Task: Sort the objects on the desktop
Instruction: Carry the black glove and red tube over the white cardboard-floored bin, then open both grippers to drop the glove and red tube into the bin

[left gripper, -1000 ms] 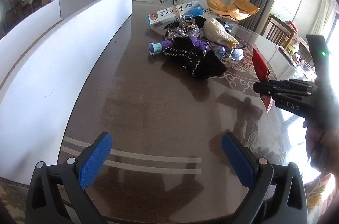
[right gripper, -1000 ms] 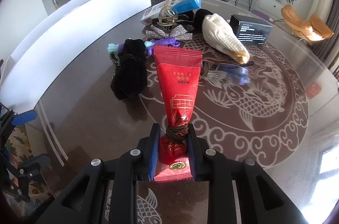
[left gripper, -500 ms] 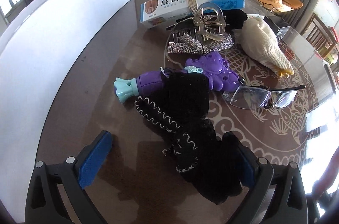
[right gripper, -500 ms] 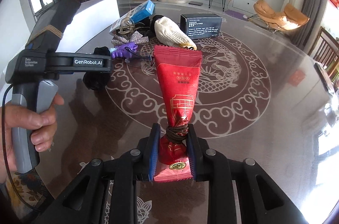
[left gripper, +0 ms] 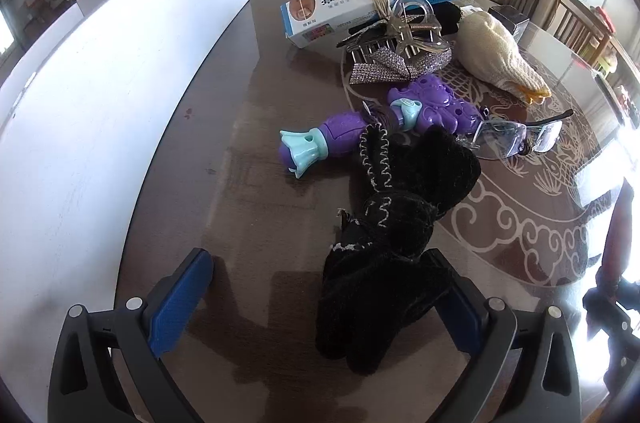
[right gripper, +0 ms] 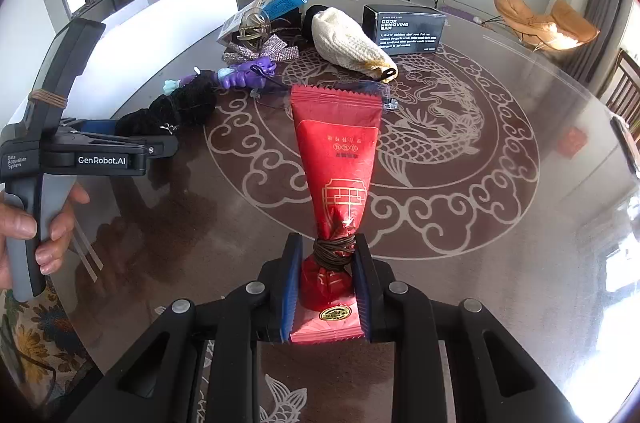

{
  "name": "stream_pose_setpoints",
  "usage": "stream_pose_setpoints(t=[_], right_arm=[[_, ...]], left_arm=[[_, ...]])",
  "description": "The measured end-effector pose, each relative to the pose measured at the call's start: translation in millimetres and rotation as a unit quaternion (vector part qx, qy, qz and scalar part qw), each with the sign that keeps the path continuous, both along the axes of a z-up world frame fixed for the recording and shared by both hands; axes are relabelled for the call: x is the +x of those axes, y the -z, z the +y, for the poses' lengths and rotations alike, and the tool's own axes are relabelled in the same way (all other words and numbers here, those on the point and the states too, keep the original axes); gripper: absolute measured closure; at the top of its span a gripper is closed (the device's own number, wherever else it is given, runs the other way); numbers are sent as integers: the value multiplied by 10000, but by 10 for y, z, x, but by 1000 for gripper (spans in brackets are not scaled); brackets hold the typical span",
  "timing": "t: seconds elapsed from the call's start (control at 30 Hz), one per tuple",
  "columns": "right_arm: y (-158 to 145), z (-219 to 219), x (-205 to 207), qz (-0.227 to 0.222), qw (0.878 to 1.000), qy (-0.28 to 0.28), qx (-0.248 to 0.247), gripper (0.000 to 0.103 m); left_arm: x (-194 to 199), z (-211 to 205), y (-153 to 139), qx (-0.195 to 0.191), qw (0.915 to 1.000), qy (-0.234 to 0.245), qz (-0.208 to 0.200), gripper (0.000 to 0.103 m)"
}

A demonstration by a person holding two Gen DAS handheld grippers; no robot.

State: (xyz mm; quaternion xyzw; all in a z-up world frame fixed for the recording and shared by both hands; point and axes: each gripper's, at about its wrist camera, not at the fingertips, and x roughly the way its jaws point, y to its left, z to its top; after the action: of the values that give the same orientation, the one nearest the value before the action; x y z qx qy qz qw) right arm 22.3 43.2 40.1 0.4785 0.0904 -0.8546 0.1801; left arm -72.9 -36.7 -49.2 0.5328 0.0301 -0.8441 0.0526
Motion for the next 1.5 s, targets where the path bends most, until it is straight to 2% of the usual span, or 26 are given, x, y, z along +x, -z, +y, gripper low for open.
stream_pose_setpoints(t=[0.1,0.17,0.2,0.23,0.3,0.4,0.5,0.57,0.67,0.73,0.8,0.9,1.03,1.17,1.2,1.23,1.27,1.3,1.33,1.37,1.4,1.5], right_arm=[[-7,-48,-47,-204,9997,17,-140,78],[-33,-37,-73,-337,9991,78,-249,78],[-54,-23,-88,-397,9987,127,-306,78],[-81,-3,-98,-435,9983,178,-349,78],[-166,32,-111,-467,9976,251,-442,78],[-335,-33,-130,-445,9975,201,-511,78],[-584,-272,-121,-309,9976,-49,-623,78],[-772,-534,-111,-205,9965,-298,-748,78],[-1044,-1085,-59,-68,9918,-820,-979,78],[-1192,-1540,-7,-39,9856,-1230,-1164,78],[-1291,-2015,59,-42,9780,-1626,-1304,78],[-1338,-2716,169,-29,9670,-2148,-1372,78],[-1075,-3462,199,-203,9627,-2509,-992,78],[-700,-3812,94,-542,9647,-2491,-661,78],[-623,-3858,60,-624,9655,-2451,-626,77],[-565,-3893,32,-664,9664,-2407,-606,77],[-509,-3924,-6,-708,9674,-2362,-580,74],[-472,-3939,-44,-732,9688,-2300,-571,61],[-470,-3933,-69,-717,9704,-2220,-619,51],[-488,-3900,-99,-655,9721,-2131,-725,33],[-539,-3839,-112,-556,9732,-2054,-875,28],[-747,-3529,-93,-152,9750,-1862,-1201,27]], left_arm=[[-81,104,10,-35,9992,383,97,0],[-41,161,-45,-43,9972,627,412,33],[-11,184,-82,-17,9963,719,473,72],[20,183,-105,80,9962,744,446,72],[152,89,-211,697,9933,690,615,72],[416,-89,-493,1242,9859,585,956,72],[812,-304,-957,1485,9784,458,1364,72],[1022,-639,-1223,1577,9744,289,1575,72],[1217,-1217,-1531,1321,9742,-97,1825,72],[1269,-1631,-1589,1035,9764,-436,1843,72],[1324,-2039,-1565,791,9790,-829,1689,72],[1308,-2536,-1314,762,9806,-1263,1288,72],[1257,-2819,-968,654,9835,-1472,817,71],[1260,-2899,-800,580,9850,-1540,527,69],[1261,-2903,-772,555,9848,-1578,460,65],[1258,-2908,-755,558,9847,-1604,401,57],[1267,-2914,-732,554,9842,-1636,377,51],[1267,-2917,-735,520,9836,-1677,404,38],[1267,-2910,-762,450,9829,-1721,482,33],[1265,-2874,-821,356,9821,-1760,570,33],[1280,-2841,-868,273,9815,-1780,651,33],[1280,-2663,-1031,293,9813,-1638,963,33]])
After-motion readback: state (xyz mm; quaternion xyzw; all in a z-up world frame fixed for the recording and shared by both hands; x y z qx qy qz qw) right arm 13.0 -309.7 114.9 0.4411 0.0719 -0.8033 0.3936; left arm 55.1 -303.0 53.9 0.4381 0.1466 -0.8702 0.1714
